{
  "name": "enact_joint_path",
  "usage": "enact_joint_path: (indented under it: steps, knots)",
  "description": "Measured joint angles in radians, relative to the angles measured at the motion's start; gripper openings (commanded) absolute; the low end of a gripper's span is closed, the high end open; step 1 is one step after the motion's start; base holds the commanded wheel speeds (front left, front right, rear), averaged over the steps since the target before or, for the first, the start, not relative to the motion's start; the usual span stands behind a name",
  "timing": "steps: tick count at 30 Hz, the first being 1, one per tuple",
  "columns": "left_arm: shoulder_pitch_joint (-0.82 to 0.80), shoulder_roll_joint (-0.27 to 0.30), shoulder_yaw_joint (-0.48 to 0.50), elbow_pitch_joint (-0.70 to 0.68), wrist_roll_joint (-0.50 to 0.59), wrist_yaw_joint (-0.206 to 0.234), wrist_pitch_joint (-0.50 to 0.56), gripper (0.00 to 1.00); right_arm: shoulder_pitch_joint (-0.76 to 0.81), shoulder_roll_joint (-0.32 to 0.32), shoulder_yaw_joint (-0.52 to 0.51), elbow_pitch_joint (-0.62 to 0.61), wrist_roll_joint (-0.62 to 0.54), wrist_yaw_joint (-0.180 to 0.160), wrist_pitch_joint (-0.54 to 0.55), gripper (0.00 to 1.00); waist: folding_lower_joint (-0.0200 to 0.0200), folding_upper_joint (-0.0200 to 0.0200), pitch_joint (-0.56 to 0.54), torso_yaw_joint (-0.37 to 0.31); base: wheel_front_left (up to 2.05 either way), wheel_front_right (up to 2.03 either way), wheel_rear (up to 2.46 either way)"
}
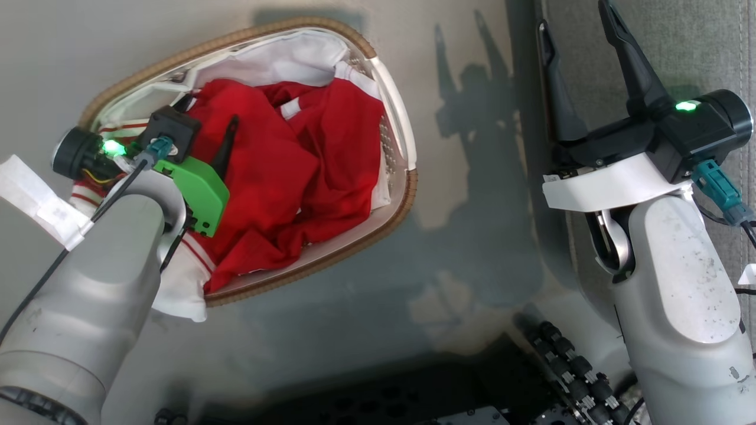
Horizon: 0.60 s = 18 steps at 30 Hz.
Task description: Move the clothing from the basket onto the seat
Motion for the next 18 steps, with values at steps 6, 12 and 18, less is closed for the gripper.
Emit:
enact_joint_path:
  steps: [6,12,18]
  knots:
    - [-0.032,-0.02,-0.114,0.044,-0.079,0.0,0.051,1.0,0.005,0.0,0.003,-0.004,0.015,0.0,0.0,1.0,0.0,-0.0001,0.03,-0.021,0.0,0.0,0.0]
    - [-0.045,-0.02,-0.216,0.051,-0.159,0.0,0.102,1.0,0.005,0.001,0.007,-0.006,0.029,0.0,-0.003,1.0,0.0,0.0,0.043,-0.029,0.0,0.0,0.0]
    - [-0.063,-0.008,-0.296,0.07,-0.214,0.0,0.135,0.45,0.0,0.002,0.012,-0.006,0.039,0.001,-0.003,1.0,-0.0001,0.0,0.045,-0.037,0.0,0.0,0.0]
